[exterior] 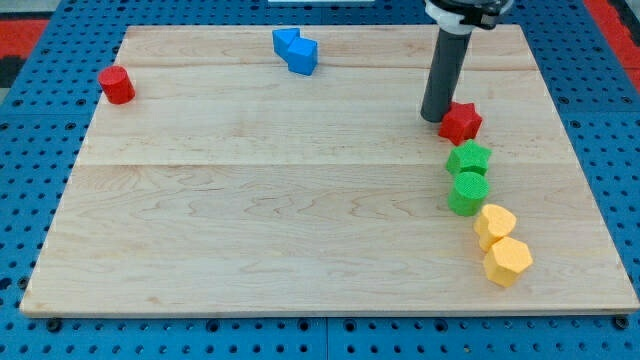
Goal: Push the red star to the top side of green star
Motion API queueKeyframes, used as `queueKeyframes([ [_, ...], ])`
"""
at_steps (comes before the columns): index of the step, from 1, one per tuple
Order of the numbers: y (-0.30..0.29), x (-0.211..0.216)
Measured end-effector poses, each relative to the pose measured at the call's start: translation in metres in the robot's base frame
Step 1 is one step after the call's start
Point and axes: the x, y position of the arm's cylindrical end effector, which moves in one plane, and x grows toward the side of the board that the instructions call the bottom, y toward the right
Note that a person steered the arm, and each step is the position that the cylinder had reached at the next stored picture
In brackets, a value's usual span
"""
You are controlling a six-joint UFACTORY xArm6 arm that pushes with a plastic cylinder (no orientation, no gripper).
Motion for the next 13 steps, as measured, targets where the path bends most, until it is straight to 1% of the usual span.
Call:
queueKeyframes([
  [1, 0.001, 0.012],
  [3, -0.045, -0.077],
  [4, -0.052, -0.128],
  [5, -0.022, -0.130],
  [6, 0.055, -0.085],
  [7, 0.102, -0.033],
  [8, 0.098, 0.009],
  [10, 0.035, 0.011],
  [11, 0.043, 0.000],
  [12, 0.046, -0.038],
  [13, -0.021, -0.059],
])
